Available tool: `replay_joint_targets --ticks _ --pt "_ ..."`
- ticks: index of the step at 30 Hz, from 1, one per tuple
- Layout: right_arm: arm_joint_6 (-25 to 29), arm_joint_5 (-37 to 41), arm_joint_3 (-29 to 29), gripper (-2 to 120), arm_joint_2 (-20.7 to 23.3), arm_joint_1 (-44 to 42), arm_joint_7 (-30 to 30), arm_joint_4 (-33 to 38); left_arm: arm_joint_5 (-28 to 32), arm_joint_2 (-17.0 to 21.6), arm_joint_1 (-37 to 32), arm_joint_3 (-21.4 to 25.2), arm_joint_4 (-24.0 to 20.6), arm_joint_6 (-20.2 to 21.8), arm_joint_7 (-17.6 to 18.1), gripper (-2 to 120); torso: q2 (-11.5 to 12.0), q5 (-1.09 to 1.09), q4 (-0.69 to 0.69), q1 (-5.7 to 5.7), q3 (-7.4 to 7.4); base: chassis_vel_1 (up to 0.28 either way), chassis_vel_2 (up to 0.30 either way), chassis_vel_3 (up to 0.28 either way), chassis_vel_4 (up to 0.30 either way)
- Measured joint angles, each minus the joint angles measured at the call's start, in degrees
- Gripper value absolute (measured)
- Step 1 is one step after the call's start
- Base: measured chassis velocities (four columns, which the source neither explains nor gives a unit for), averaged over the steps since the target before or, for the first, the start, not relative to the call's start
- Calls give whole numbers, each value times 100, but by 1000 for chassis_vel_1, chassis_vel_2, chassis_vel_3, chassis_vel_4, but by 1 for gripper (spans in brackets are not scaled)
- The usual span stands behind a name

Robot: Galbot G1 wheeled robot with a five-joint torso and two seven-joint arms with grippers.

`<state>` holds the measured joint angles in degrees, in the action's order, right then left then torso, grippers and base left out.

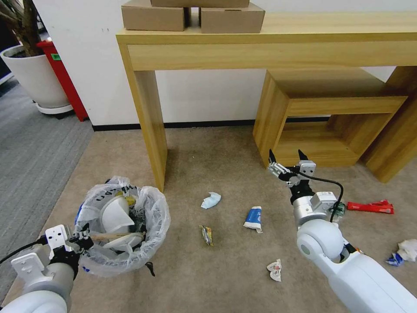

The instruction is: Pick up the trash bin and place the garbage on the floor into it.

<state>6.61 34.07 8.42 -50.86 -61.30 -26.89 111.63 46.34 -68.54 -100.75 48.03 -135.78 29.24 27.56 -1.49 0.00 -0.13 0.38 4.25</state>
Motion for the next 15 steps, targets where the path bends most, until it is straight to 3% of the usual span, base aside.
replay_joint_targets --ticks 15 --pt "137 -76 -61 100 -59 46 60 -118 23 32 42 1 67 -4 1 0 0 0 0 0 0 -50 47 48 -49"
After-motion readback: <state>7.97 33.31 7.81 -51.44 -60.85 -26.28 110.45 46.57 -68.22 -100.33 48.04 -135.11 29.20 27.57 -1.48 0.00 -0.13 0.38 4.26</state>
